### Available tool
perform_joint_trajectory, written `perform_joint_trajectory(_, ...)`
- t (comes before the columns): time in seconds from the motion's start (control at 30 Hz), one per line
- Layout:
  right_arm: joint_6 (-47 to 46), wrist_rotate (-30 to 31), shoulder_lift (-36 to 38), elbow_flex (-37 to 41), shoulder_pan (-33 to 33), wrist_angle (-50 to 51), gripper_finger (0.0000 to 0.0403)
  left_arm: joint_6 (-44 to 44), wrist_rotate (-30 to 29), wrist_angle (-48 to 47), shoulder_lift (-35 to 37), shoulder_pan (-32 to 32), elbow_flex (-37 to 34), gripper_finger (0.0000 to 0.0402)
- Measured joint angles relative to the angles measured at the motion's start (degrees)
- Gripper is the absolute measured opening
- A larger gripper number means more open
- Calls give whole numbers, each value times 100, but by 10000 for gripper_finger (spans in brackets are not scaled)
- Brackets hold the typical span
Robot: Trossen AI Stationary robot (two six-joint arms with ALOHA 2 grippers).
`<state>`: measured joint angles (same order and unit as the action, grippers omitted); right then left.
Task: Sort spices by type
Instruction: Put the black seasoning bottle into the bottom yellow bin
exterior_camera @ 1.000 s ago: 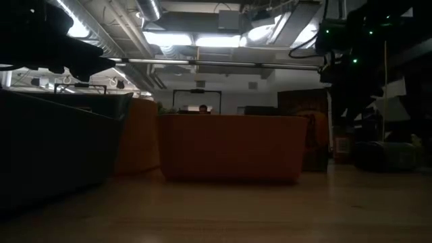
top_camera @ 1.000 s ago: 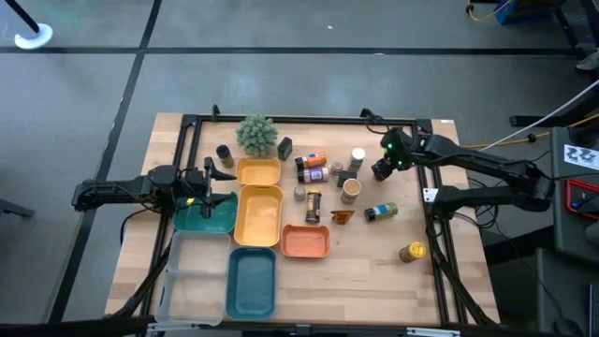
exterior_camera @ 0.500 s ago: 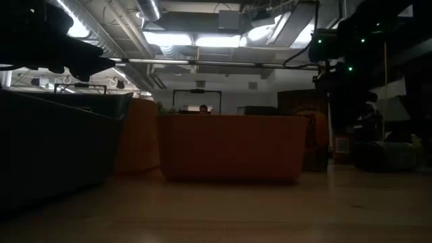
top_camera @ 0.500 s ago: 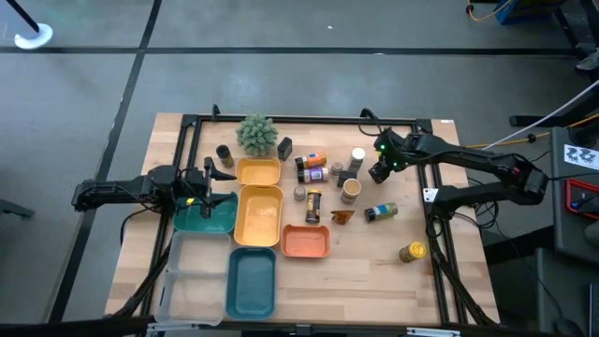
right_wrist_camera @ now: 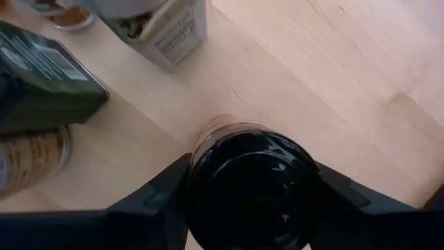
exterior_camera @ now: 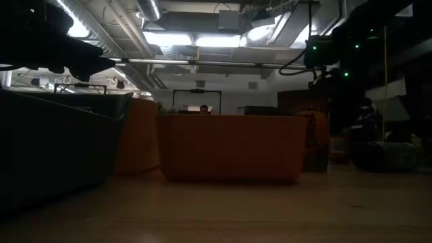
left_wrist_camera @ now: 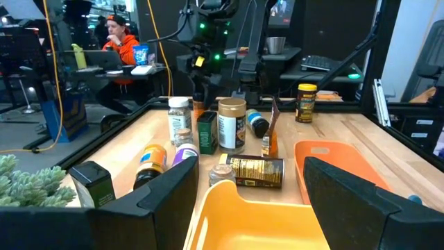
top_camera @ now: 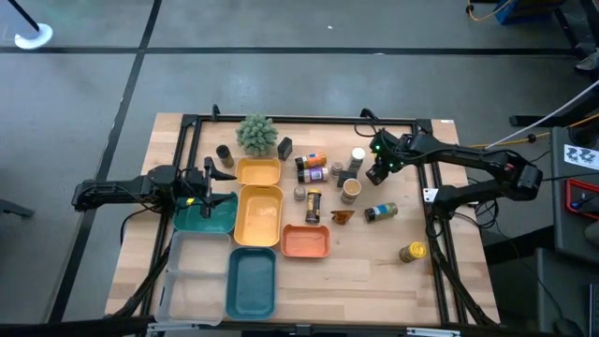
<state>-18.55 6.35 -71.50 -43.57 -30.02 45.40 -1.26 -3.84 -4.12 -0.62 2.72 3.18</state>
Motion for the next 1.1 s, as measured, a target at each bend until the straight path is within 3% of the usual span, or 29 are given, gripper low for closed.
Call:
perform_joint_trajectory(0.23, 96, -130, 0, 2, 2, -54, 222, 0, 0, 0, 0, 0, 0, 251)
perform_joint_trajectory(0.47, 107, -153, 0, -101, 4, 92, 208, 0, 0, 0, 0, 0, 0, 251)
perform_joint_trajectory(1.1, 105, -187, 9, -3035, 67, 1515, 214, 150, 0, 4, 0, 1, 0, 251)
